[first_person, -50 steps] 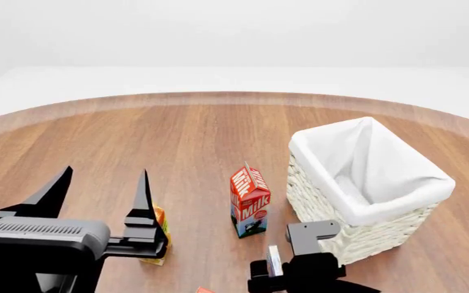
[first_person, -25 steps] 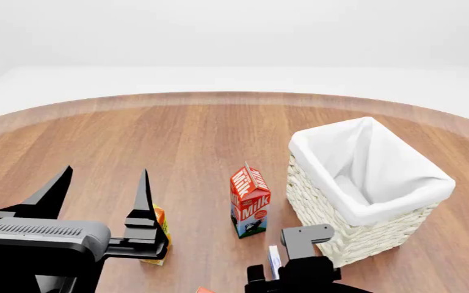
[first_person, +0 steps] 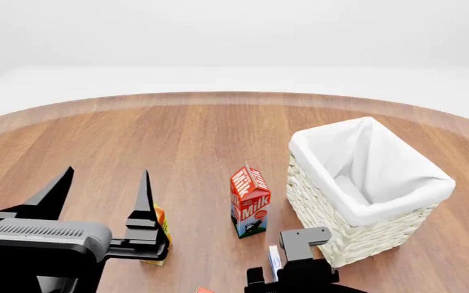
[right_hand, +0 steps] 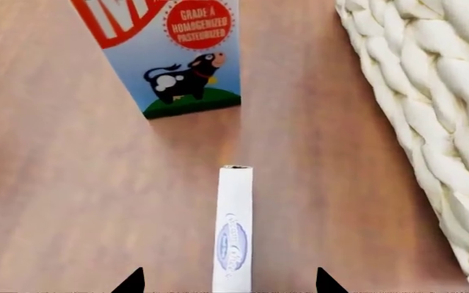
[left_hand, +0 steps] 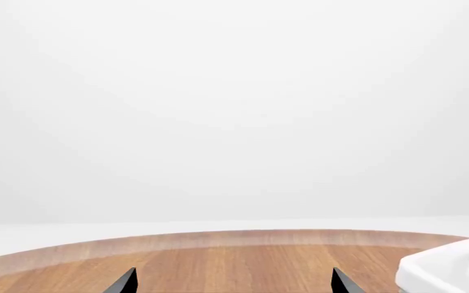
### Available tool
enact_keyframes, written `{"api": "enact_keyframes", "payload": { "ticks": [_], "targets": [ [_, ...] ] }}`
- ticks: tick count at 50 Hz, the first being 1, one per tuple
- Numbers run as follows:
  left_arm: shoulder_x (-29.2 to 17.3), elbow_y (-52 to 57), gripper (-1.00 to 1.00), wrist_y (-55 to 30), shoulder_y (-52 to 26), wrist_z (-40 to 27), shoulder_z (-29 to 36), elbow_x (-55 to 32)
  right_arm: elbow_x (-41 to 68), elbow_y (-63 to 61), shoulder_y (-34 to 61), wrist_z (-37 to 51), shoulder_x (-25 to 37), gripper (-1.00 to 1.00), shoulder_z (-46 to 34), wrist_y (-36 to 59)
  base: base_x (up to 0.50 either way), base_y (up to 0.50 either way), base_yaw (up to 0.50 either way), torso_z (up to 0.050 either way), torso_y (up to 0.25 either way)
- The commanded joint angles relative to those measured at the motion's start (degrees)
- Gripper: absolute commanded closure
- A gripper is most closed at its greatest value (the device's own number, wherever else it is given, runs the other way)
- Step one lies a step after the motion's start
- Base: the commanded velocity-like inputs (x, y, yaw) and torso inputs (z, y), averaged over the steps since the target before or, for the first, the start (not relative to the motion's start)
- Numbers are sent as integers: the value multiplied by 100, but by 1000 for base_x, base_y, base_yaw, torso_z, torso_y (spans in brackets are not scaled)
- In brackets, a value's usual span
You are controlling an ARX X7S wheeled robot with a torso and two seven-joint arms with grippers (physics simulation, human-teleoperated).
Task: Pick up the cream cheese box and the butter, and put them in the basket.
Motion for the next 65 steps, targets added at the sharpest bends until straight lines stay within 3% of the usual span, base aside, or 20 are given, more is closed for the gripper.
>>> {"api": "enact_keyframes", "payload": {
  "ticks": [1,39,40,65],
  "targets": [
    [-18,-25,-100,63,6,-9,82,53,-24,163,19,-40,-4,-100,-51,-93,0,0,0,0,0],
    [-176,-50,-100,243,-36,-128,123,-93,-156,607,108,-115,-60,-100,-339,-318,0,0,0,0,0],
    [-176,-57,-100,250,-35,-125,130,-85,-146,575,97,-94,-54,100,-327,-309,0,0,0,0,0],
    [-267,-63,-100,358,-10,-194,165,-87,9,-235,55,282,97,100,-254,-48,0,0,0,0,0]
  ]
}}
